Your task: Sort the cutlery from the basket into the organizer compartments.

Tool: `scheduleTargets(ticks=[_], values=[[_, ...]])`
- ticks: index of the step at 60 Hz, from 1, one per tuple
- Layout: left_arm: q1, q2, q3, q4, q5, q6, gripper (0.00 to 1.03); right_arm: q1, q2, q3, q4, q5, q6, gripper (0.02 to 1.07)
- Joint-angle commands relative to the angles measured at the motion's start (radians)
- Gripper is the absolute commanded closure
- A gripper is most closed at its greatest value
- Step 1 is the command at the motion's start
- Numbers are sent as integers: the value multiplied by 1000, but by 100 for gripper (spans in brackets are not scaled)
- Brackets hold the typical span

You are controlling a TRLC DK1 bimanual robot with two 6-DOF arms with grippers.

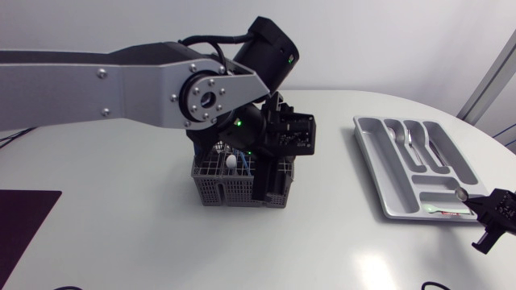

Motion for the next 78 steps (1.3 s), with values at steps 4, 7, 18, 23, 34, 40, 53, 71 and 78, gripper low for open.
scheduleTargets(ticks=[4,7,18,23,34,40,53,71,78], values=[[-9,25,40,-31,-6,39,15,2,11,-32,-6,10,-48,86],[-9,26,46,-45,-6,43,15,5,6,-40,-7,16,-49,82],[-9,43,98,-114,-6,53,15,14,-20,-43,-47,36,-52,56],[-10,45,110,-124,-6,57,15,14,-40,-32,-78,35,-46,50],[-20,57,130,-144,-9,89,15,13,-100,5,-219,21,-34,43],[-23,72,143,-164,-25,89,15,34,-134,17,-308,15,-3,43],[-12,48,97,-164,-25,74,16,188,-270,58,-549,1,176,43],[2,23,-5,-158,-17,-47,15,525,-447,86,-676,5,535,43],[13,-7,-68,-117,3,-101,15,657,-437,118,-670,10,687,43]])
